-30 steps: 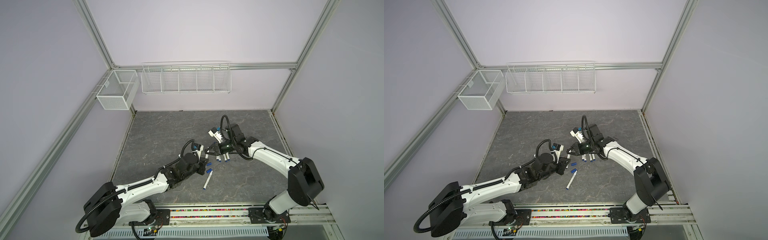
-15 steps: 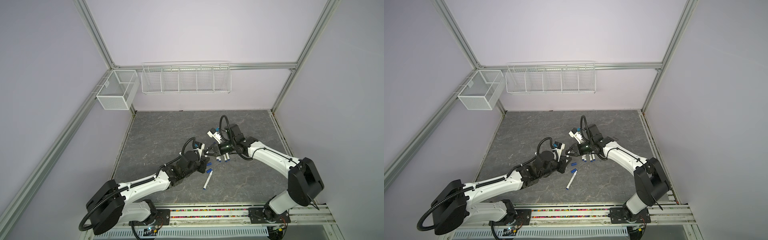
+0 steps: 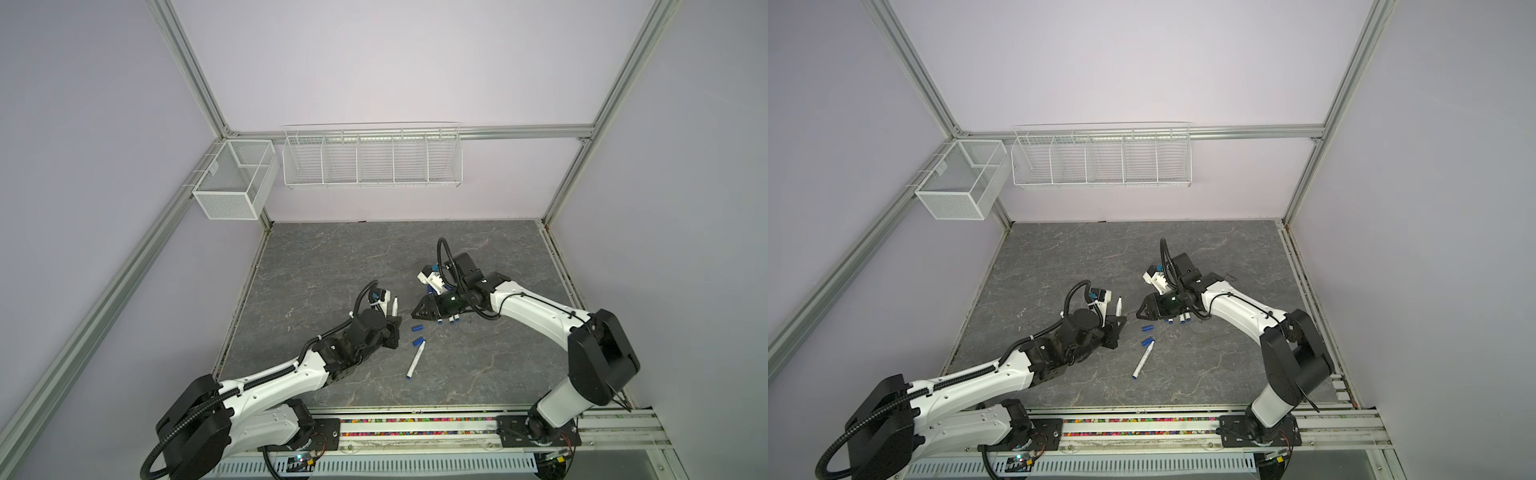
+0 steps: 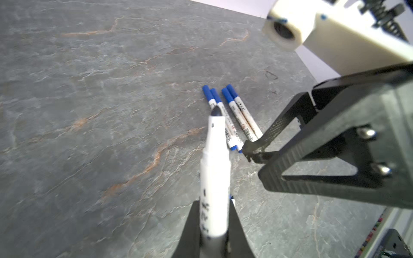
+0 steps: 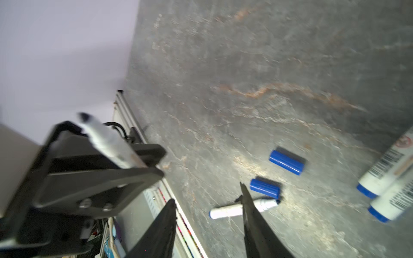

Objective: Insert the pens into the pen caps
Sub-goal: 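Move the right gripper to the loose blue caps and grasp one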

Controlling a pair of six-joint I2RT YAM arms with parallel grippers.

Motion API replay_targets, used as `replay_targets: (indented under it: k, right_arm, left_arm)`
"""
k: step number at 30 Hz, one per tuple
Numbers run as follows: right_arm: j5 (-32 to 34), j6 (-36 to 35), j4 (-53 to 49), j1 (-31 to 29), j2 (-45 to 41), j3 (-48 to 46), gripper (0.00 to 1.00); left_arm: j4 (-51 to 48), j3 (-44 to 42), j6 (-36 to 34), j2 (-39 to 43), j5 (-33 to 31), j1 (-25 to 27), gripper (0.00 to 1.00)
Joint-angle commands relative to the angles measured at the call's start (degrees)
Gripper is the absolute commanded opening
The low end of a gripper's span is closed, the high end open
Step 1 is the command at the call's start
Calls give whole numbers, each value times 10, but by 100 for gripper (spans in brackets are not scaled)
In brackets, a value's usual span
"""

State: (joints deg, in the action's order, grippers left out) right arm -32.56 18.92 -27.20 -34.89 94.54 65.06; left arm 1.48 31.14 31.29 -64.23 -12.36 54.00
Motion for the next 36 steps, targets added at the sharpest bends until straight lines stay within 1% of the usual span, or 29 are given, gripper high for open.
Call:
replay_targets:
  k: [1,4,8,14,21,28,31,36]
  right_arm:
    - [78,-38,-95,-20,44,25,50]
    - [100,-40,-117,-33,75,38,50]
    - [123,-18,-117,-37,102,50,51]
    - [148,8,-123,-38,141,79,56]
    - [135,25,-125,-38,181,112,56]
    - [135,35,-130,-41,203,141,56]
    - [138,32,-139,-46,216,161,56]
    - [161,30,-159,-53,244,198,56]
  left_arm:
    - [-12,-18,36,21,-50,-3,0]
    - [-16,-25,36,30,-56,-3,0]
    - [-23,-31,35,40,-59,-3,0]
    - [-36,-39,34,60,-62,-3,0]
    - [-67,-48,35,91,-67,-3,0]
    - [-89,-59,35,122,-76,-4,0]
    - [-95,-62,33,130,-78,-4,0]
    - [-107,-60,31,133,-78,-4,0]
